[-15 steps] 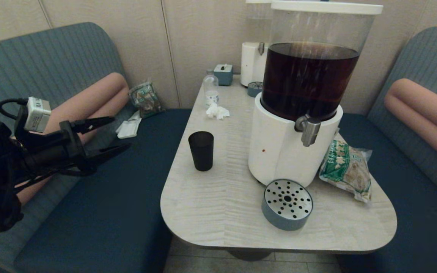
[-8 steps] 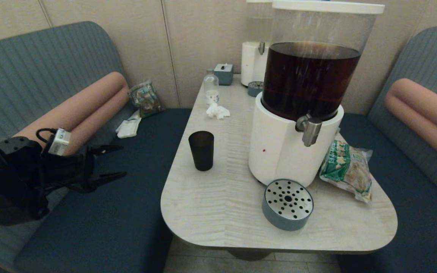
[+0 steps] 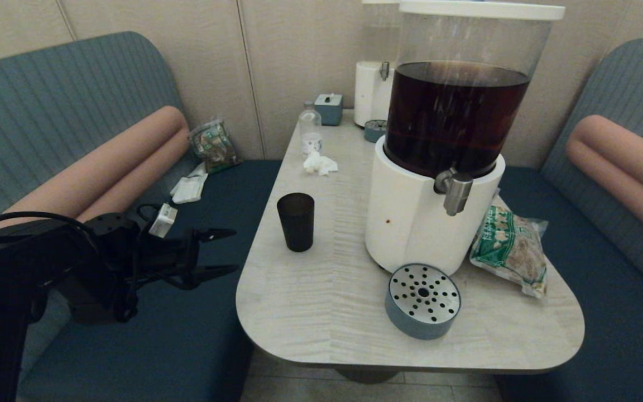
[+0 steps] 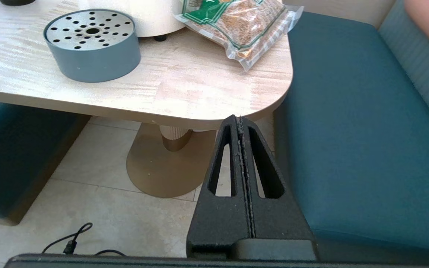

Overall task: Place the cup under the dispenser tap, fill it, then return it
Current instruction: Pick up the cup

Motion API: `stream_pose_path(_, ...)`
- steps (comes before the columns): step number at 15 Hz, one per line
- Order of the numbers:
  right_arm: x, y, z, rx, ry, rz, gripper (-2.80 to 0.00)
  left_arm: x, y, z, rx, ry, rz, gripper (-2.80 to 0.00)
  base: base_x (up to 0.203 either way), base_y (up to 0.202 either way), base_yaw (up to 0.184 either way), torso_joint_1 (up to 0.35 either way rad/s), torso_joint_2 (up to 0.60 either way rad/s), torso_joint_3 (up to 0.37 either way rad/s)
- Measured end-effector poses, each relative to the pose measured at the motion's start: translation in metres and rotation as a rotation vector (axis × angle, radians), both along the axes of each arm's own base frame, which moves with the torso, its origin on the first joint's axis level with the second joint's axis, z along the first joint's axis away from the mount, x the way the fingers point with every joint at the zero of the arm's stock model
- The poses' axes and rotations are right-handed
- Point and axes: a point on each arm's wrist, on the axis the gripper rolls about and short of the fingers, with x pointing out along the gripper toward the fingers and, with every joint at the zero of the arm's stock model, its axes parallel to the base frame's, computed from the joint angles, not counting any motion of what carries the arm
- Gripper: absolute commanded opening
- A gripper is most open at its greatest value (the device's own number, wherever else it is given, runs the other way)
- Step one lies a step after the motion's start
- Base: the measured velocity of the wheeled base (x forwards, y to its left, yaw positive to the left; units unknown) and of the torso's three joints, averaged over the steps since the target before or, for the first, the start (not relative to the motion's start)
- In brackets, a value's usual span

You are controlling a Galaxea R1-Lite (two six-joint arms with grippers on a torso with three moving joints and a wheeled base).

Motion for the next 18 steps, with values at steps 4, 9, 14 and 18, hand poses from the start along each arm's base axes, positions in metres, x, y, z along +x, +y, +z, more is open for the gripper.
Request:
stream_pose_path(4,0.000,0.000,0.000,0.001,0.000,0.000,-2.80,0.032,-0.019,0.000,-0.026,-0.058,0.065,0.00,0.000,0.000,0.000,0.000,0.00,0.000)
stream_pose_path(9,0.000,0.000,0.000,0.000,0.000,0.000,-2.80,0.043,-0.051,-0.002,-0.061,-0.037,0.058,0.00,0.000,0.000,0.000,0.000,0.00,0.000)
stream_pose_path(14,0.000,0.000,0.000,0.001,0.000,0.000,-2.80,0.048,-0.085,0.004,-0.093,-0.025,0.023,0.00,0.000,0.000,0.000,0.000,0.00,0.000)
stream_pose_path(18,0.000,0.000,0.000,0.000,0.000,0.000,-2.80,0.057,-0.107,0.013,-0.132,-0.043,0.028,0.00,0.000,0.000,0.000,0.000,0.00,0.000)
